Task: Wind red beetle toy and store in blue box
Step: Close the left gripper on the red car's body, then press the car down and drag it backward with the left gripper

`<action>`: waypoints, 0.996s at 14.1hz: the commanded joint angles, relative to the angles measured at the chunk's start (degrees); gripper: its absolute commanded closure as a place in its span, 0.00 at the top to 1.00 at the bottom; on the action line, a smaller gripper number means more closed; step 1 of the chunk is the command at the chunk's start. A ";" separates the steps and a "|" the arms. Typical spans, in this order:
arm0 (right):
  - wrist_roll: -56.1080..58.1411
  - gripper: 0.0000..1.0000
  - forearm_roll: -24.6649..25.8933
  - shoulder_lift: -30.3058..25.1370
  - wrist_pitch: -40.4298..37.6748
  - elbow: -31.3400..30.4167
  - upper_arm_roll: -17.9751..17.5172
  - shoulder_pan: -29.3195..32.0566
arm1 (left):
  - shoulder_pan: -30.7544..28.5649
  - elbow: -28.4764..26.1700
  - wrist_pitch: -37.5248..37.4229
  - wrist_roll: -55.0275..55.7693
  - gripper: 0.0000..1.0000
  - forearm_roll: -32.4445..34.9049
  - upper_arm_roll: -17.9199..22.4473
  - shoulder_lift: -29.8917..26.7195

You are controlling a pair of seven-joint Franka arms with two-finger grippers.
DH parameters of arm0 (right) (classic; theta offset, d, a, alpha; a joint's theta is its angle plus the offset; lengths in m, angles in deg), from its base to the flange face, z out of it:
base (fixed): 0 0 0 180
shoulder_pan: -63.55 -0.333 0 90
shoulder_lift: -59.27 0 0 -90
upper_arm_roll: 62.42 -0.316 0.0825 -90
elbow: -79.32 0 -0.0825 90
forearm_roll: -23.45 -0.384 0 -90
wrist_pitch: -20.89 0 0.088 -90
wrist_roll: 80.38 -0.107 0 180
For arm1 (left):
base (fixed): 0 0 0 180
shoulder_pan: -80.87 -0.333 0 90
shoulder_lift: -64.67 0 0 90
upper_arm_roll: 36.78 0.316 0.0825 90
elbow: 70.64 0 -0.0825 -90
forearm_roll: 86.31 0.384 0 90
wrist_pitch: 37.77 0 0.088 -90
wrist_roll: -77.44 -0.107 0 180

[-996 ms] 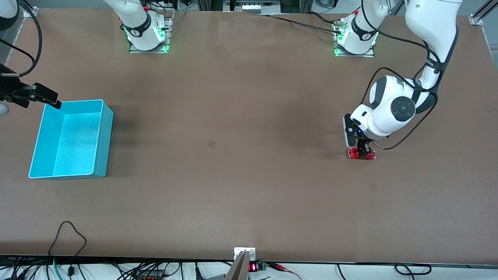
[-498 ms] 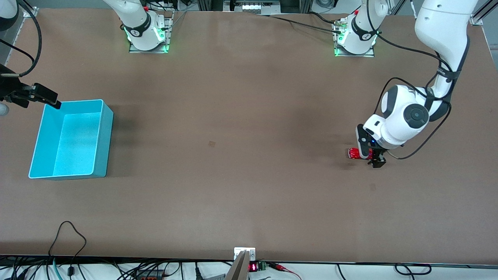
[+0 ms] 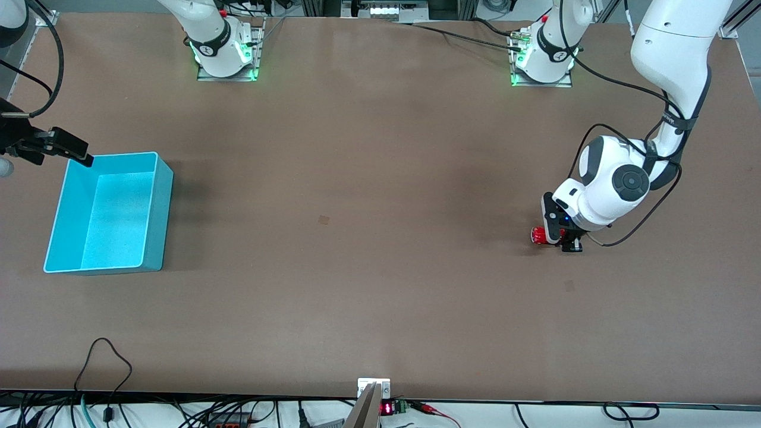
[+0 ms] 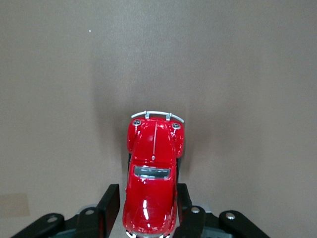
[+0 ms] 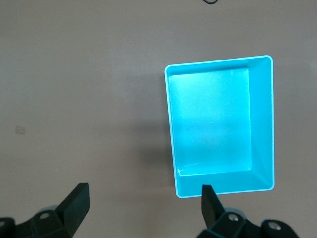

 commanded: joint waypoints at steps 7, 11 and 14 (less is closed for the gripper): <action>0.20 1.00 0.19 0.38 0.22 0.91 -0.39 0.61 | -0.60 1.04 -0.25 -1.07 0.22 1.11 -0.23 1.15; 0.20 1.00 0.19 0.38 0.22 0.91 -0.39 0.61 | -1.29 1.12 -0.42 -1.15 0.22 1.11 -0.14 1.06; 0.20 1.00 0.19 0.38 0.31 0.91 -0.38 0.61 | -3.40 1.21 -0.42 -1.94 0.23 1.11 -0.23 1.15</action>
